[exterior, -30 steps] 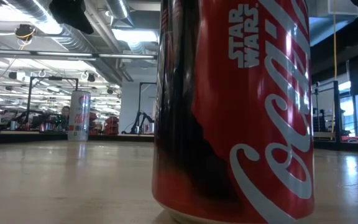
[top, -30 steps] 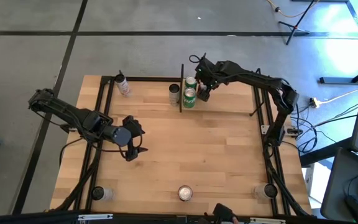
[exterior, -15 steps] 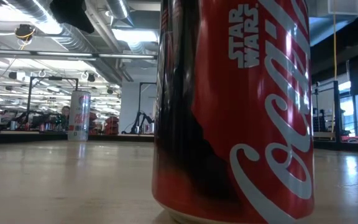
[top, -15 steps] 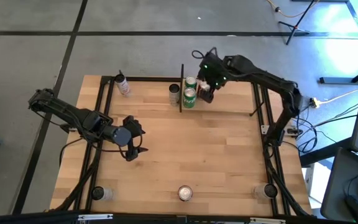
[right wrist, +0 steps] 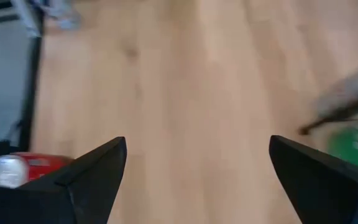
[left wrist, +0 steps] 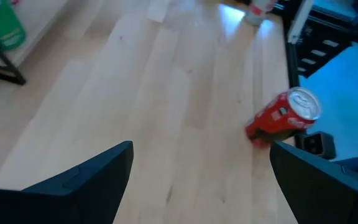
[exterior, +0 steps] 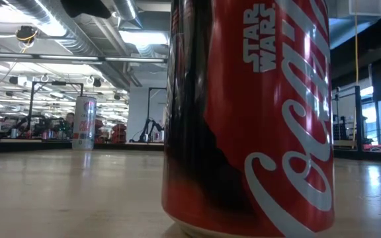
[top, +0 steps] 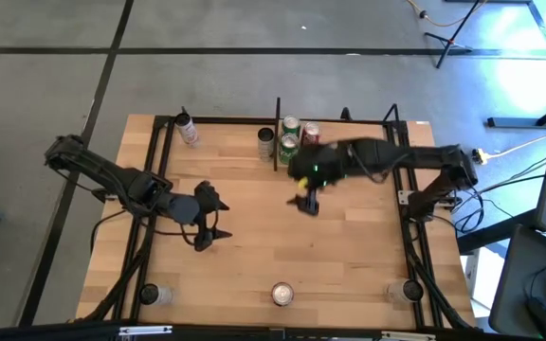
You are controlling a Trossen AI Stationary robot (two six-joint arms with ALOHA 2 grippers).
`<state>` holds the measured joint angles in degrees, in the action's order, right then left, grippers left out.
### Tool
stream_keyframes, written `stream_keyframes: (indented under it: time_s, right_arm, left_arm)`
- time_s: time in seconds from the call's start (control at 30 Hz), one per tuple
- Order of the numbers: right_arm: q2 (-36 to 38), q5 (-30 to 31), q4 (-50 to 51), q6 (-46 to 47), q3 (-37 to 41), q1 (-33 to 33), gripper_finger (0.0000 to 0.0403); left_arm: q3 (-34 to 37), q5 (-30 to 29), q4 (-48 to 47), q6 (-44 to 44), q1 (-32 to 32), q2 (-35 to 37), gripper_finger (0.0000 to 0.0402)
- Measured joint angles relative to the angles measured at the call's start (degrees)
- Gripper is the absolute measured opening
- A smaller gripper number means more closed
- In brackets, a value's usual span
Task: Place canned beverage on shelf
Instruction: Put the red soda can on the shelf aligned with the other red soda can
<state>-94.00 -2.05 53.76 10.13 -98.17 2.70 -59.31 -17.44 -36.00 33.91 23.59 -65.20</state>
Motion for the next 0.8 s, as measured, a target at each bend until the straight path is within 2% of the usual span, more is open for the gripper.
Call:
stream_keyframes:
  time_s: [0.3,0.67,0.8]
  right_arm:
    - [-0.1,-0.8,-6.8,12.1,2.0,10.9,0.0379]
    - [-2.5,0.0,-12.2,14.0,1.9,25.2,0.0379]
    - [-6.0,3.5,-13.4,15.0,1.9,29.5,0.0379]
  left_arm:
    - [0.0,-0.5,7.5,2.0,5.5,-6.9,0.0365]
    - [0.0,2.1,22.9,9.2,10.5,-18.6,0.0365]
    - [-0.1,1.8,27.1,12.5,12.8,-21.4,0.0365]
